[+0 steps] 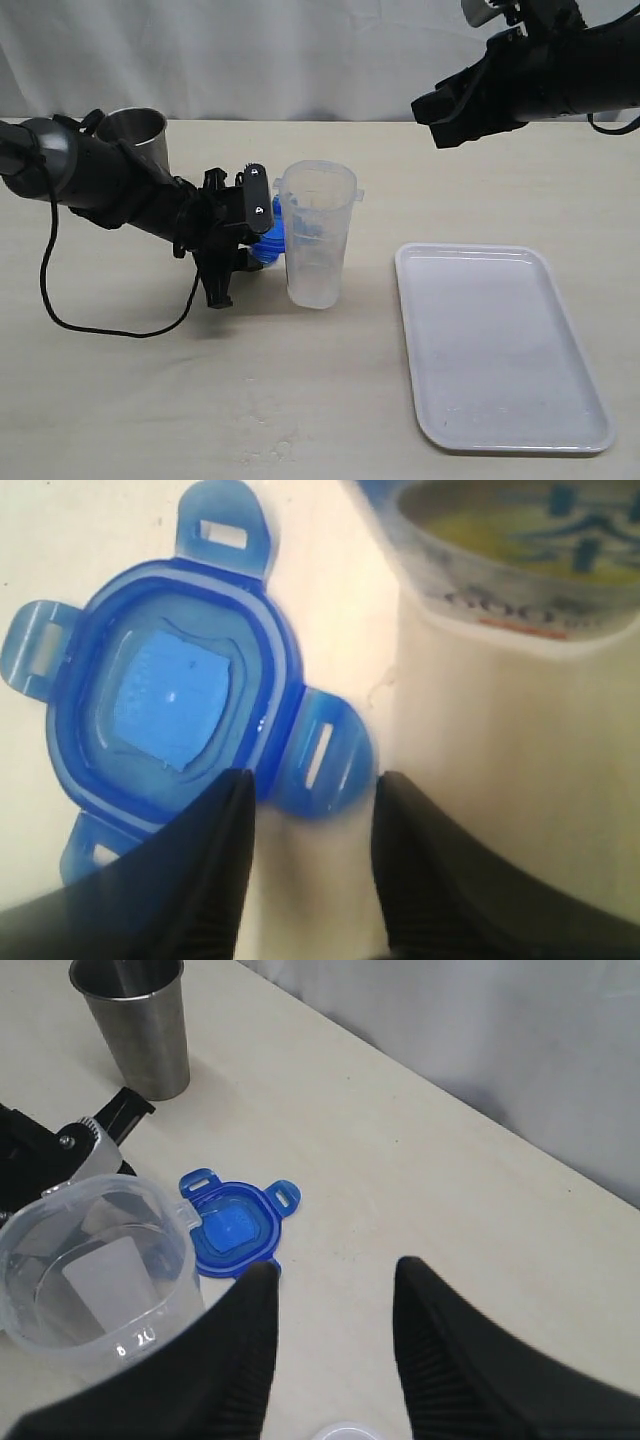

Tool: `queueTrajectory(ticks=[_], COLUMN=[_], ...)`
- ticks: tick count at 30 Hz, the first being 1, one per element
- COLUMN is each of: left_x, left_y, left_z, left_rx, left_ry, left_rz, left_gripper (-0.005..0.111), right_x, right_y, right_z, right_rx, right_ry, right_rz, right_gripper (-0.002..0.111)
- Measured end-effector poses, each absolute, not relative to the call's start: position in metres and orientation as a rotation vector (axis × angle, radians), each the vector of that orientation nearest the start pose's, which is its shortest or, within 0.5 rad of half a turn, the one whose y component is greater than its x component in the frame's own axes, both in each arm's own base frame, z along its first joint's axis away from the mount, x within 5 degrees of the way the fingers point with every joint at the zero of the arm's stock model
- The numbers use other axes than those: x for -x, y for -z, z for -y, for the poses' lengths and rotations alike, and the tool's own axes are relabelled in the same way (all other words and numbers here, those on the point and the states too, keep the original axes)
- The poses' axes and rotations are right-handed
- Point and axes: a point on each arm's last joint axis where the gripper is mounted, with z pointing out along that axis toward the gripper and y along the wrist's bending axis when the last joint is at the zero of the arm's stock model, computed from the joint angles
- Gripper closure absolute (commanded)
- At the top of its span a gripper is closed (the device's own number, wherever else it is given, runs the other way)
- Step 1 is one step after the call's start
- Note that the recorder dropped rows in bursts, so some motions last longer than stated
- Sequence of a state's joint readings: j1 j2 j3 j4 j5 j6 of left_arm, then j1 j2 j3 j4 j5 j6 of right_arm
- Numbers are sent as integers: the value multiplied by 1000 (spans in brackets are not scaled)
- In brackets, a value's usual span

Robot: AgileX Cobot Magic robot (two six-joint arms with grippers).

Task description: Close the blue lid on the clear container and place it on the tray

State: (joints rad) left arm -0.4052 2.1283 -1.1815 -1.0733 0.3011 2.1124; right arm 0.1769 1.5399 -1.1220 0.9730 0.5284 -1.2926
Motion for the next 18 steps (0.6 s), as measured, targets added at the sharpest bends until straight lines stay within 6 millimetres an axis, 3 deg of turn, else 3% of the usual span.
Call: queueTrajectory(ticks=[14,18], left_x=[-371,-371], left_y=[-92,-103], left_z=[180,181], left_rx=[-1669,-1624], left_ry=[39,53], left_rz=[-1882,-1892], left_gripper=[63,63], right_x=[-328,-328], right_y=[-296,-296], right_z=[-97,-97], right_rx=[833,833], right_ry=[-353,-353], right_rz=[-2007,-2007], right_gripper=[71,71])
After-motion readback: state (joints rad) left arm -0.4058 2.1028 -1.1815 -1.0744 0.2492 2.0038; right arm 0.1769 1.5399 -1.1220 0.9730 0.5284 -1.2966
